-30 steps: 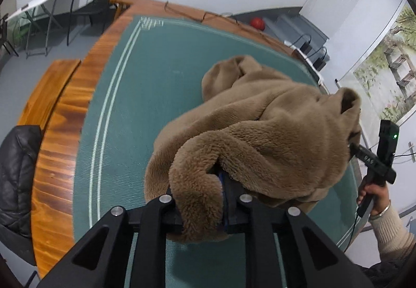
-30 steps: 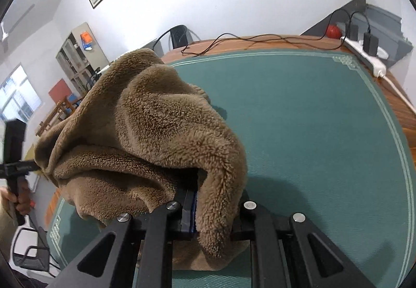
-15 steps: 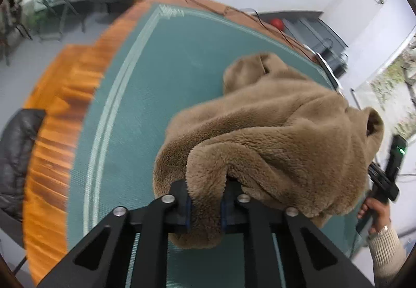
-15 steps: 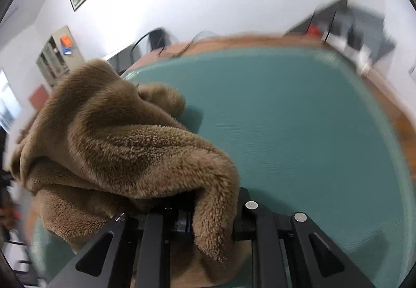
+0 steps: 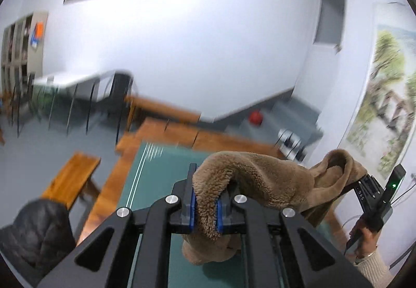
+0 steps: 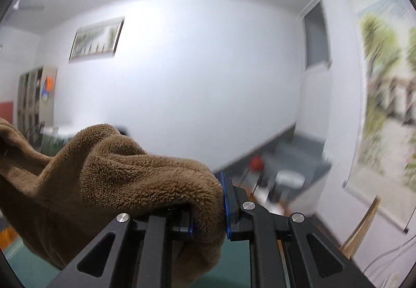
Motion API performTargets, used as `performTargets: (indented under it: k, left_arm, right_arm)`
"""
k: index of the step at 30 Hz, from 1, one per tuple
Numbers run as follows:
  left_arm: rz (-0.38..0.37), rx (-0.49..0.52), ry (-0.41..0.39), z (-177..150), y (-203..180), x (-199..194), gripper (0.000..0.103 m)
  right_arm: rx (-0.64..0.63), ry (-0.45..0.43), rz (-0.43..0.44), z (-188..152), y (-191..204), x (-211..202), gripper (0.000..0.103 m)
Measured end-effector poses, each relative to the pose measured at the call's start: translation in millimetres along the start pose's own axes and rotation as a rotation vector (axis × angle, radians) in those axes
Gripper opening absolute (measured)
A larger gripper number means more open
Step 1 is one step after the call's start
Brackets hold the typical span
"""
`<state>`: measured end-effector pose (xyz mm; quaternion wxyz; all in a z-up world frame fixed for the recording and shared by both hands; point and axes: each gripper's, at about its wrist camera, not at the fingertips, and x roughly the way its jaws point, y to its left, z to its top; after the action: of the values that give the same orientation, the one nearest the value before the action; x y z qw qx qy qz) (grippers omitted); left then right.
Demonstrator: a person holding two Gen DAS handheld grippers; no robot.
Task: Fold clothes
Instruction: 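Raise both grippers high, lifting the blanket off the table to hang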
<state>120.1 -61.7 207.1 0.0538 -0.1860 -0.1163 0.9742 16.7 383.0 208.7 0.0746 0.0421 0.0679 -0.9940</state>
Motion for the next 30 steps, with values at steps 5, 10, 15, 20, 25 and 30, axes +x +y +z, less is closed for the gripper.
performTargets:
  k: [5,10,15,20,25,30]
  left_arm:
    - [-0.052,0.034,-0.204,39,-34,-72,0.013]
    - [-0.097,0.034,-0.355,51,-58,-132,0.013]
    - [-0.159,0.007,-0.351,28,-69,-149,0.013]
    - [-0.319,-0.02,-0.158,-23,-86,-130,0.013]
    - [-0.52,0.011,0.054,-88,-127,-105,0.022]
    - [-0.705,0.055,0.164,-135,-169,-98,0.081]
  right_arm:
    - [0.017,-0.226,-0.061,75,-32,-50,0.017]
    - [0.008,-0.433,-0.112,123,-43,-115,0.017]
    - [-0.005,-0.603,-0.146,162,-51,-172,0.017]
    - [-0.049,-0.679,-0.176,177,-51,-204,0.017]
    - [-0.144,-0.764,-0.23,192,-40,-243,0.017]
    - [-0.258,-0.818,-0.251,204,-24,-269,0.017]
